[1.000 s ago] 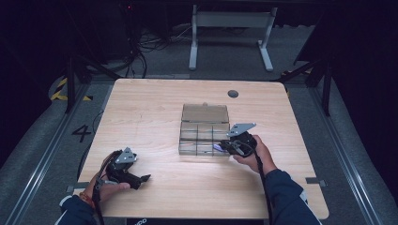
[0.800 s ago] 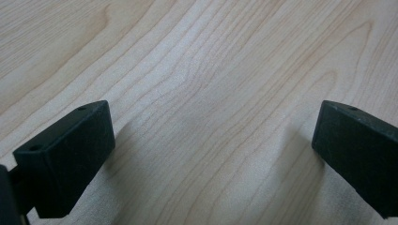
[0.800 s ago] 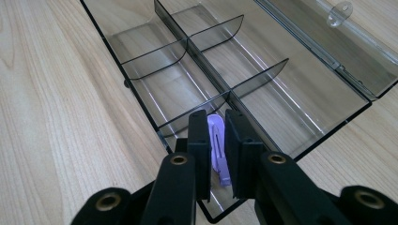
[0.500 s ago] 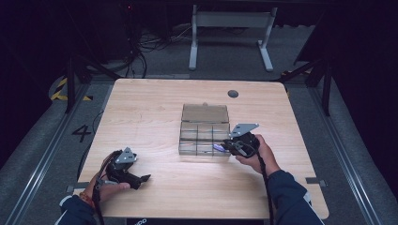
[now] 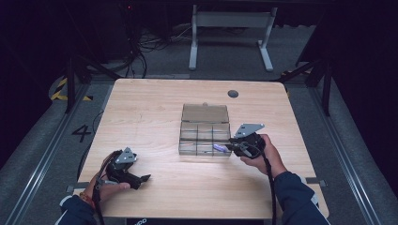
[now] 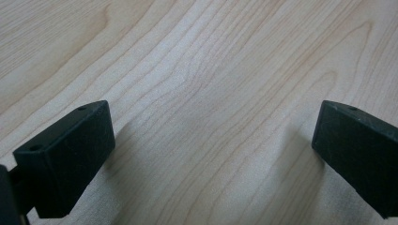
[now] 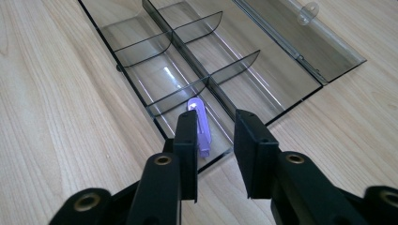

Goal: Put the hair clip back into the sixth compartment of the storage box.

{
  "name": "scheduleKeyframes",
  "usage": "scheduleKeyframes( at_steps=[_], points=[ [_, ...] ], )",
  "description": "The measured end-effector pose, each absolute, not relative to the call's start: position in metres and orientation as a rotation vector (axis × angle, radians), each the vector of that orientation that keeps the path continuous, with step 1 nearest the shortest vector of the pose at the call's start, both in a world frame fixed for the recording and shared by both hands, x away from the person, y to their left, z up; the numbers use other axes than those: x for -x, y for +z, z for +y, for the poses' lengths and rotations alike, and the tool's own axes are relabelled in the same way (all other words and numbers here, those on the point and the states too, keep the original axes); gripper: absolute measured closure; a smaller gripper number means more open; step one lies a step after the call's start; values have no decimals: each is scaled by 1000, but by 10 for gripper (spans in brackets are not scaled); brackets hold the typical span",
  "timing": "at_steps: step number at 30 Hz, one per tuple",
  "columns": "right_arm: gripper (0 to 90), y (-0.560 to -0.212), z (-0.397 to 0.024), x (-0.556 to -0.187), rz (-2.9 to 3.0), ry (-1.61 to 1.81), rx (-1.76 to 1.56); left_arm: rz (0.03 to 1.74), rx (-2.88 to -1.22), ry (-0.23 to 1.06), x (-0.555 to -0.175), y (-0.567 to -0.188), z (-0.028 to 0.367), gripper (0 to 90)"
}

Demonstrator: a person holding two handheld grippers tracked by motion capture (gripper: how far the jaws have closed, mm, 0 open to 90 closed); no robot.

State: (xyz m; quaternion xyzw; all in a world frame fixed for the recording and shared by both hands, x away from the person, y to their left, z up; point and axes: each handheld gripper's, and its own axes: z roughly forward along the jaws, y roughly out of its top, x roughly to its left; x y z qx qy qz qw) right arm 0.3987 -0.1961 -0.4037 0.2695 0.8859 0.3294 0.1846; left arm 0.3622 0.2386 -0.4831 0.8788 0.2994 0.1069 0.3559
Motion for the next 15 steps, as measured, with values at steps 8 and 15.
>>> scheduleKeyframes(
  at_steps=[8, 15],
  points=[
    [661, -399, -203, -394, 2476, 916, -769, 773, -2270, 276, -362, -483, 239, 2],
    [587, -396, -209, -388, 2451, 910, -767, 773, -2270, 276, -362, -483, 239, 2]
  ],
)
